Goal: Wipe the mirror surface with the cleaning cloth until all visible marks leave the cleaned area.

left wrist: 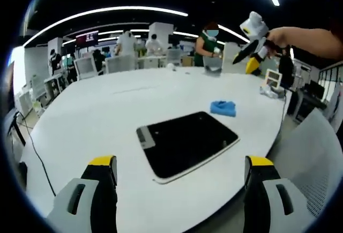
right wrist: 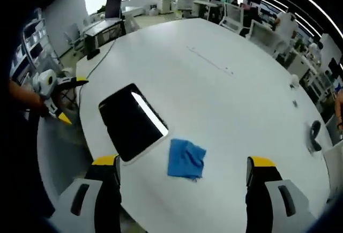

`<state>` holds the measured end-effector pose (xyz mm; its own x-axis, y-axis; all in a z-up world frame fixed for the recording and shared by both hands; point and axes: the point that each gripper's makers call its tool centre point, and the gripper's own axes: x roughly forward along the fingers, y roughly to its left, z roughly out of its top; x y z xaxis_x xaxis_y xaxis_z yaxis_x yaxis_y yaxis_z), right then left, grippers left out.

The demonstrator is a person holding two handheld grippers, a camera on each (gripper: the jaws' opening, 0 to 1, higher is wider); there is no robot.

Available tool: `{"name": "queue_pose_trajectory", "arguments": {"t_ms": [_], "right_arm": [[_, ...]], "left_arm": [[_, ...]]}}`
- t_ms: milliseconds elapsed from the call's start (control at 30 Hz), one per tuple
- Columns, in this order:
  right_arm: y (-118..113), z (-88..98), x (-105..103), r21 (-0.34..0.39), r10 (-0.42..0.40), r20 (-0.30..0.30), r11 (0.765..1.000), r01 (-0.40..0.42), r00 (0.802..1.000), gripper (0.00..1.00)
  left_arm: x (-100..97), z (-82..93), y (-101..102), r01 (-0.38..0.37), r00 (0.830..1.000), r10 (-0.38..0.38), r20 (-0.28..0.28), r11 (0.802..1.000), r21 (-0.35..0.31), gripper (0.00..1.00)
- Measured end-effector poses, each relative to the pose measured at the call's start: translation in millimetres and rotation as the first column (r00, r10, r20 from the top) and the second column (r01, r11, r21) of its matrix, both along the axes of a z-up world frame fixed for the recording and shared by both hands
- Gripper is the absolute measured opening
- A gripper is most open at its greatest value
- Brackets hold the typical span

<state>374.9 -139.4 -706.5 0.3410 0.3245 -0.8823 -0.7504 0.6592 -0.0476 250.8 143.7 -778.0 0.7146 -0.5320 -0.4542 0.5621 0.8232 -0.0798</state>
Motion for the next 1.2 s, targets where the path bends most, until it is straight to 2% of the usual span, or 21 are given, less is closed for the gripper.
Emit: {"name": "queue_pose_trajectory", "arguments": {"t_ms": [100,133,233,333,500,600,700,833,933,1033,1200], "right_arm": [[1.0,7.0,7.2,-0.035,0.042,-0.032,0.998,-0.043,0.999,0.98],[-0.7,8.5,7.4,-0.06,0.07,-0.065,0.995,-0.074,0.995,0.97],[0.5,11.6,16.4,-0.097,0.105,-0.067,0.989,-0.111,0.992,0.96],[0.8,8.7,14.0,-0.115,0.141,-0.105,0.982,-0.153,0.984,0.86],[3.6,4.7,12.7,-0.11,0.169,-0.081,0.978,-0.178,0.982,0.82],[4.1,-1.3,15.7,-0.133,0.208,-0.039,0.968,-0.211,0.977,0.81],[8.3,-9.3,20.0,-0.123,0.222,0.009,0.968,-0.219,0.975,0.81],[-2.5,-40.1,18.9,-0.153,0.202,-0.031,0.967,-0.204,0.979,0.79],[-4.2,-58.8,15.5,-0.147,0.195,-0.069,0.968,-0.203,0.978,0.74],[-1.4,-72.3,16.3,-0.142,0.192,-0.092,0.969,-0.204,0.977,0.72],[-1.2,-91.2,18.0,-0.135,0.193,-0.127,0.968,-0.209,0.973,0.62]], "left_arm": [[-0.4,-0.3,0.2,-0.001,1.0,0.001,-0.003,1.0,-0.005,1.0],[-0.7,-0.3,0.6,-0.002,1.0,0.002,-0.003,1.0,-0.003,1.0],[-0.8,-1.4,1.4,-0.002,1.0,0.002,-0.007,1.0,0.003,1.0],[3.7,7.3,3.7,-0.019,0.999,0.02,0.037,1.0,-0.019,1.0],[5.2,6.1,8.0,-0.053,0.998,0.053,0.024,0.998,-0.026,1.0],[2.1,1.5,3.9,-0.027,1.0,0.027,0.005,1.0,0.001,1.0],[0.6,1.8,0.1,-0.003,1.0,0.003,0.015,1.0,0.011,0.99],[3.7,2.7,9.7,-0.057,0.998,0.057,0.015,0.998,-0.009,0.99],[2.2,0.8,7.9,-0.047,0.999,0.047,0.008,0.999,0.001,1.0],[2.4,1.1,6.9,-0.041,0.999,0.041,0.01,0.999,0.005,0.99],[3.1,-0.4,11.1,-0.065,0.998,0.065,-0.002,0.998,-0.006,0.99]]}}
